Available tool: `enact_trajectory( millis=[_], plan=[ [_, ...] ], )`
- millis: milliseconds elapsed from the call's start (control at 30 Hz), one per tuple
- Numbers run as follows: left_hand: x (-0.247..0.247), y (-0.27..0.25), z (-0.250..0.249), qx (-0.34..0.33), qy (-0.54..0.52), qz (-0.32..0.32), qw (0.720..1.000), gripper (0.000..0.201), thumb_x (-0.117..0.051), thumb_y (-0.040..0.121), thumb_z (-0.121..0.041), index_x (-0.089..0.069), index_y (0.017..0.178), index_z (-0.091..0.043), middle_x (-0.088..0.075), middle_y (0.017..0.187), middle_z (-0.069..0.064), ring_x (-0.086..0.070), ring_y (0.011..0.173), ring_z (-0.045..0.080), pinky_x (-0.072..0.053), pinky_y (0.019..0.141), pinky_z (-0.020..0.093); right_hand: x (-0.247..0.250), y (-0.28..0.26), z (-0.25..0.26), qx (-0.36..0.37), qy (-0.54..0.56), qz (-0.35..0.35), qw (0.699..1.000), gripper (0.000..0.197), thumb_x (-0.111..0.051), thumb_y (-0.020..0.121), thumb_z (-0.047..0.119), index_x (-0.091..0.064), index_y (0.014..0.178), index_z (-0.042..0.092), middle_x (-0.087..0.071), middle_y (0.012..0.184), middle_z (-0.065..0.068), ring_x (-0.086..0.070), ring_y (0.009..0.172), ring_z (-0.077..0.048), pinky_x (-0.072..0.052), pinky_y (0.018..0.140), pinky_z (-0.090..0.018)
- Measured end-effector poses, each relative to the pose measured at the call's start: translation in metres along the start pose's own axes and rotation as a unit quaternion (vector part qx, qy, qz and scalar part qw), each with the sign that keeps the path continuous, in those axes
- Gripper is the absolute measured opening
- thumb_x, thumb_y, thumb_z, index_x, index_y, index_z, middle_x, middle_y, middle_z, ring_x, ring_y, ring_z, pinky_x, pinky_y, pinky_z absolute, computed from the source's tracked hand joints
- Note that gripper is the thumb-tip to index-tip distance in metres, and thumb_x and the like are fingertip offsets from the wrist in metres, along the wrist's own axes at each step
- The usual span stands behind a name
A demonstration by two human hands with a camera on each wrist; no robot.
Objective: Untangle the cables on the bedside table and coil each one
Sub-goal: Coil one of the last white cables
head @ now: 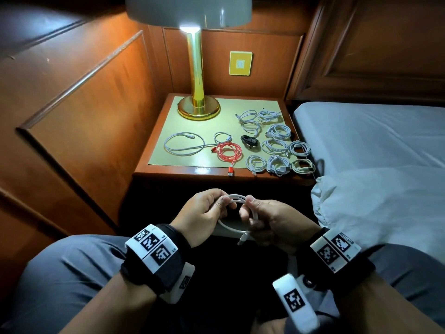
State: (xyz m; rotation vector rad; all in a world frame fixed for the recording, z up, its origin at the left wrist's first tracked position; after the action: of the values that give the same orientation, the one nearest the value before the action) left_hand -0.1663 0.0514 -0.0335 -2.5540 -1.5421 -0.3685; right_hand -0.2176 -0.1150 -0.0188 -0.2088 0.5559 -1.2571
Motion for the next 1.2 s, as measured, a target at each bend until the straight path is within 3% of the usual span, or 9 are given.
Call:
enact_trajectory(
  millis=[167,400,533,633,733,800,933,1067,1200],
  plan=[
    [0.015,0.002,0.003,-0.025,0.017,-0.022,0.999,0.012,-0.061,0.095,-0.032,-0.07,0.101,-0.03,-0.067,0.082,0.003,-0.055,0.071,0.007,-0.047,0.066,0.027,0.015,-0.005,0.01,0.059,0.12,-0.031,0.991,0.036,-0.041,0.098,0.042,-0.049,0.072,0.019,-0.023,0.059,0.005,-0.019,0.039,-0.006,-0.023,0.04,-0.021],
    [0.084,0.008,0.004,-0.051,0.138,-0.201,0.969,0.011,-0.075,0.088,-0.014,-0.079,0.091,-0.024,-0.076,0.091,-0.007,-0.071,0.09,0.011,-0.052,0.086,0.02,0.051,-0.016,0.03,0.191,0.147,-0.215,0.946,0.039,-0.037,0.106,0.038,-0.047,0.073,0.02,-0.033,0.055,0.006,-0.025,0.043,-0.009,-0.018,0.053,-0.029],
    [0.041,-0.004,-0.004,-0.181,0.237,-0.1,0.949,0.006,-0.073,0.085,-0.02,-0.079,0.086,-0.021,-0.072,0.084,-0.009,-0.067,0.079,0.005,-0.054,0.077,0.03,0.041,-0.016,0.025,0.321,-0.129,-0.275,0.897,0.034,-0.042,0.107,0.02,-0.057,0.078,0.009,-0.053,0.056,0.006,-0.035,0.043,-0.007,-0.024,0.046,-0.019],
    [0.005,-0.015,-0.019,-0.23,0.184,-0.034,0.955,0.005,-0.075,0.087,-0.011,-0.078,0.086,-0.015,-0.071,0.085,-0.009,-0.069,0.081,0.005,-0.054,0.078,0.024,0.026,-0.01,0.019,0.312,-0.338,-0.239,0.855,0.033,-0.047,0.105,0.017,-0.069,0.081,0.01,-0.063,0.062,0.021,-0.053,0.052,0.001,-0.034,0.055,-0.008],
    [0.001,-0.015,-0.026,-0.246,0.14,-0.078,0.956,0.003,-0.076,0.087,-0.009,-0.078,0.086,-0.012,-0.072,0.085,-0.007,-0.069,0.081,0.007,-0.053,0.077,0.021,0.01,0.001,0.006,0.199,-0.33,-0.114,0.916,0.035,-0.044,0.106,0.02,-0.069,0.085,0.007,-0.071,0.071,0.006,-0.059,0.059,0.001,-0.041,0.063,-0.016],
    [0.005,-0.011,-0.022,-0.233,0.134,-0.109,0.957,0.002,-0.075,0.086,-0.012,-0.077,0.086,-0.013,-0.072,0.084,-0.007,-0.069,0.08,0.008,-0.055,0.076,0.025,0.001,0.004,-0.004,0.142,-0.261,-0.058,0.953,0.037,-0.04,0.108,0.023,-0.064,0.087,0.005,-0.07,0.065,-0.007,-0.061,0.061,-0.013,-0.046,0.064,-0.023],
    [0.01,-0.011,-0.013,-0.178,0.135,-0.125,0.967,0.009,-0.078,0.085,-0.02,-0.071,0.082,-0.016,-0.07,0.078,-0.008,-0.067,0.075,0.011,-0.055,0.072,0.028,0.001,0.003,-0.003,0.122,-0.186,-0.059,0.973,0.041,-0.039,0.107,0.028,-0.059,0.076,0.009,-0.048,0.048,0.001,-0.043,0.045,-0.012,-0.035,0.048,-0.021],
    [0.011,-0.008,-0.011,-0.151,0.149,-0.113,0.971,0.01,-0.073,0.089,-0.023,-0.067,0.084,-0.018,-0.067,0.075,-0.008,-0.063,0.07,0.012,-0.05,0.065,0.021,0.002,0.004,-0.003,0.099,-0.123,-0.052,0.986,0.047,-0.053,0.093,0.05,-0.053,0.057,0.021,-0.035,0.056,-0.005,-0.027,0.05,-0.014,-0.02,0.049,-0.024],
    [0.031,0.002,-0.002,-0.116,0.143,-0.136,0.973,0.009,-0.067,0.094,-0.023,-0.075,0.091,-0.021,-0.073,0.084,-0.009,-0.068,0.08,0.011,-0.054,0.078,0.027,0.014,-0.002,0.01,0.074,0.055,-0.051,0.994,0.047,-0.055,0.092,0.052,-0.047,0.055,0.023,-0.023,0.052,0.006,-0.014,0.04,-0.008,-0.006,0.041,-0.024]
  ],
)
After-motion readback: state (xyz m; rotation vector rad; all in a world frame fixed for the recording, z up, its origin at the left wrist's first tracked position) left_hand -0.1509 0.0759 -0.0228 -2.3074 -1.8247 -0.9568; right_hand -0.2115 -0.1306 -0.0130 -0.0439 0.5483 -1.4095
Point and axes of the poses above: each hand's wrist, its own y-axis towards the middle knuckle, its own x-axis out of the back of the hand, z = x × y, the point moved 3 cm from there along y, towards the middle knuckle
